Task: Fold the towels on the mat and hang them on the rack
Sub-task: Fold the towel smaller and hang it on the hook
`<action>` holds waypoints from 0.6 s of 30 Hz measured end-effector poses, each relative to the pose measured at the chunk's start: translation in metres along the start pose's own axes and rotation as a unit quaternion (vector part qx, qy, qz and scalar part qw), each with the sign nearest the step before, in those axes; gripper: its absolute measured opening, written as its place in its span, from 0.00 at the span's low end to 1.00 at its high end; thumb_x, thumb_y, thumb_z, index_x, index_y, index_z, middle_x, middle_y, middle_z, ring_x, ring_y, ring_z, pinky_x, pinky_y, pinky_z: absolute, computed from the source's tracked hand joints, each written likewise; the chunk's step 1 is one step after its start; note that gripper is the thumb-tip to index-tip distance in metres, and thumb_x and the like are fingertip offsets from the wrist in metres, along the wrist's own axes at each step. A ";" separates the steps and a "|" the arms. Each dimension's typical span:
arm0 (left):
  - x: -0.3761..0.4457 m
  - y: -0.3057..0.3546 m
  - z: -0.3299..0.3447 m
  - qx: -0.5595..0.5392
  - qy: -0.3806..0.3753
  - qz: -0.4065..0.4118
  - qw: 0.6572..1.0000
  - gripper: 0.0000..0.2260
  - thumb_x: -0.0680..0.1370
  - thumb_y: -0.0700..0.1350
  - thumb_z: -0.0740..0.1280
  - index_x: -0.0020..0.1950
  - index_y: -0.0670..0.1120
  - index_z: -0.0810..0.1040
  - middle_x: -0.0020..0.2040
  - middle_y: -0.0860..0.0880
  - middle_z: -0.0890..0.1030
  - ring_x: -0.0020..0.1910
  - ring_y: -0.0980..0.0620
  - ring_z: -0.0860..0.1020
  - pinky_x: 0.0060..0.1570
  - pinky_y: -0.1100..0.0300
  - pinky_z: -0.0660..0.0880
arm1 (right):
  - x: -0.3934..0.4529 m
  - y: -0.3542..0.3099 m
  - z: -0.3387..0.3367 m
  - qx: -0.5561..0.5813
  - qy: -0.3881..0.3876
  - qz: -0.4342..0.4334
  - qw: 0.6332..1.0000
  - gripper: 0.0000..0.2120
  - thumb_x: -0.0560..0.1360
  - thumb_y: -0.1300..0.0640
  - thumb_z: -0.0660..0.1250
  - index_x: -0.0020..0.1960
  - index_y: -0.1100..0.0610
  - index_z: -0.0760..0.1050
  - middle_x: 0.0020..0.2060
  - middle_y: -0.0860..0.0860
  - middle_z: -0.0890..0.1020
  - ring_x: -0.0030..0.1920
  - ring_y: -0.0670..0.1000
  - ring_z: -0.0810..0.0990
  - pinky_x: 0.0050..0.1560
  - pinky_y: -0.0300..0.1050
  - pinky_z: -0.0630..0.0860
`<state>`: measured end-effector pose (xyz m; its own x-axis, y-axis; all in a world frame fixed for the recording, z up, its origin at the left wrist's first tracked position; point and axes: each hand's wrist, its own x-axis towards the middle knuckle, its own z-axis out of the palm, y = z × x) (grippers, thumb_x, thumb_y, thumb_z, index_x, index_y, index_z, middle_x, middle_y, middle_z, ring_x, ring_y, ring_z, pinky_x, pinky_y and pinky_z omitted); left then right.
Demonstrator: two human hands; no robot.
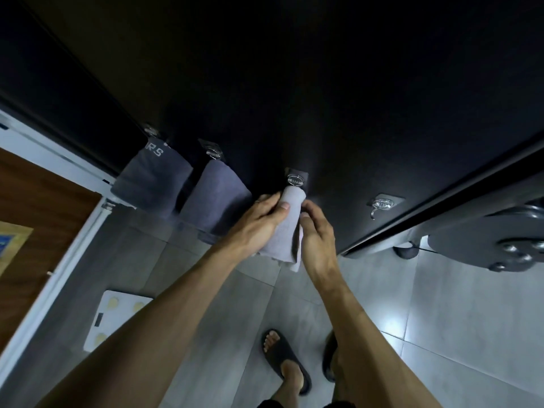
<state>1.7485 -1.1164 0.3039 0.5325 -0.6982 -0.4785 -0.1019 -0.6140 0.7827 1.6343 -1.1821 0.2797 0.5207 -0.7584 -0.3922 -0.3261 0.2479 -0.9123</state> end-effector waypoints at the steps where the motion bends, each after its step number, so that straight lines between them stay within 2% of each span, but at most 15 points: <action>1: 0.001 0.000 0.000 0.003 -0.005 0.005 1.000 0.23 0.79 0.58 0.59 0.74 0.56 0.67 0.70 0.59 0.68 0.69 0.60 0.66 0.69 0.60 0.59 | 0.002 -0.001 -0.001 0.005 -0.006 0.011 1.000 0.18 0.75 0.49 0.56 0.62 0.49 0.76 0.56 0.48 0.81 0.58 0.49 0.79 0.63 0.55 0.74; 3: 0.002 -0.001 -0.002 0.005 -0.012 0.007 1.000 0.21 0.81 0.55 0.59 0.75 0.56 0.65 0.71 0.60 0.67 0.69 0.61 0.64 0.67 0.63 0.58 | 0.005 -0.003 -0.003 0.004 -0.018 0.019 1.000 0.18 0.75 0.48 0.56 0.61 0.48 0.76 0.55 0.49 0.82 0.57 0.50 0.80 0.62 0.56 0.75; 5: 0.002 -0.002 -0.001 0.002 -0.012 0.006 1.000 0.21 0.82 0.55 0.58 0.75 0.57 0.64 0.72 0.59 0.66 0.70 0.60 0.64 0.64 0.64 0.61 | 0.004 -0.004 -0.005 -0.017 -0.031 0.013 0.999 0.20 0.74 0.45 0.56 0.62 0.48 0.76 0.57 0.49 0.81 0.59 0.49 0.78 0.63 0.55 0.74; 8: -0.002 0.000 -0.002 0.013 0.003 0.009 1.000 0.20 0.81 0.57 0.59 0.73 0.60 0.66 0.70 0.59 0.68 0.67 0.57 0.68 0.48 0.69 0.67 | 0.005 -0.009 -0.015 -0.073 -0.054 0.010 0.996 0.24 0.72 0.40 0.57 0.63 0.48 0.76 0.57 0.47 0.80 0.59 0.48 0.78 0.63 0.53 0.74; 9: -0.003 0.002 -0.004 0.026 0.013 0.016 0.999 0.19 0.81 0.57 0.59 0.72 0.60 0.67 0.69 0.58 0.70 0.65 0.56 0.70 0.46 0.68 0.68 | 0.004 -0.014 -0.019 -0.088 -0.064 0.010 0.994 0.23 0.72 0.40 0.59 0.62 0.49 0.76 0.57 0.47 0.80 0.57 0.47 0.79 0.61 0.50 0.75; 12: -0.012 0.014 -0.009 0.064 0.054 0.043 0.996 0.15 0.80 0.54 0.62 0.66 0.56 0.73 0.61 0.54 0.77 0.58 0.53 0.77 0.53 0.55 0.77 | 0.004 -0.029 -0.032 -0.117 -0.072 -0.021 0.990 0.14 0.78 0.48 0.63 0.60 0.52 0.77 0.51 0.46 0.82 0.52 0.44 0.80 0.53 0.38 0.75; 14: -0.023 0.021 -0.014 0.076 0.112 0.051 0.990 0.14 0.79 0.50 0.65 0.64 0.52 0.76 0.58 0.54 0.80 0.56 0.53 0.79 0.57 0.53 0.77 | -0.001 -0.044 -0.040 -0.134 -0.060 -0.053 0.988 0.11 0.78 0.52 0.64 0.59 0.52 0.77 0.47 0.42 0.81 0.49 0.40 0.79 0.50 0.33 0.74; 16: -0.040 0.025 -0.019 0.101 0.166 0.058 0.979 0.13 0.78 0.48 0.66 0.62 0.48 0.78 0.56 0.52 0.82 0.54 0.54 0.79 0.58 0.53 0.76 | -0.006 -0.060 -0.043 -0.171 -0.075 -0.090 0.978 0.10 0.78 0.54 0.64 0.58 0.51 0.76 0.45 0.42 0.81 0.48 0.39 0.79 0.50 0.35 0.75; 18: -0.056 0.025 -0.020 0.130 0.185 0.068 0.972 0.12 0.77 0.47 0.68 0.59 0.46 0.79 0.54 0.51 0.83 0.52 0.53 0.80 0.55 0.52 0.78 | -0.007 -0.074 -0.044 -0.229 -0.099 -0.132 0.959 0.10 0.77 0.54 0.64 0.58 0.51 0.76 0.46 0.44 0.81 0.48 0.42 0.79 0.51 0.39 0.77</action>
<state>1.7331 -1.0853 0.3589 0.7602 -0.6286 -0.1644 -0.3758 -0.6318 0.6779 1.6203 -1.2212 0.3553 0.7583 -0.6168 -0.2111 -0.4514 -0.2631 -0.8527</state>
